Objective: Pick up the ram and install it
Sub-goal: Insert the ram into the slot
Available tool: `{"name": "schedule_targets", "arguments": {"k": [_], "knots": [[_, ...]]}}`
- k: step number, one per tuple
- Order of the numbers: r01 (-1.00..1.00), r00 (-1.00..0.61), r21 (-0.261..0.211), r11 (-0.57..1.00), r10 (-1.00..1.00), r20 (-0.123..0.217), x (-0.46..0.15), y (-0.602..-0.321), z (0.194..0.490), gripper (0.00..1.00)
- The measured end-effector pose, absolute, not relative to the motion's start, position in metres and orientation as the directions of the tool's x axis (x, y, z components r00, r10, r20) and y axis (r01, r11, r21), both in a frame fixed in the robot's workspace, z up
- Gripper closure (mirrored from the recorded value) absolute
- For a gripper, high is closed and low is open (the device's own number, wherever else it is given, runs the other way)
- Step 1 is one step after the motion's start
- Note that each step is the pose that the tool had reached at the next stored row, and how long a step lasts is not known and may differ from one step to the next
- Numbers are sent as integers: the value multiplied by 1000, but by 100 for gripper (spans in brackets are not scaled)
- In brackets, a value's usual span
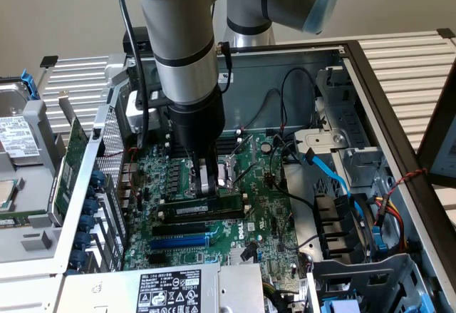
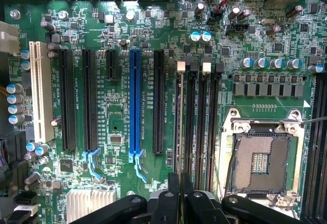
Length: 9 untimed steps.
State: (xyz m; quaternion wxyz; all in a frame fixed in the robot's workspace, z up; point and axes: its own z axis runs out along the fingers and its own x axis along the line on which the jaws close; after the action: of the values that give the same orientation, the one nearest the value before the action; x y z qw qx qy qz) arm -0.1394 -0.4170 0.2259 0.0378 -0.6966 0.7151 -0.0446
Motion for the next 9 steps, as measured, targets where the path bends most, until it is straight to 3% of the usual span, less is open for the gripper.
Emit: {"name": "schedule_targets", "arguments": {"k": [9], "knots": [[-993,-25,-116,24,-1000,8,-140,-417,226,78]]}}
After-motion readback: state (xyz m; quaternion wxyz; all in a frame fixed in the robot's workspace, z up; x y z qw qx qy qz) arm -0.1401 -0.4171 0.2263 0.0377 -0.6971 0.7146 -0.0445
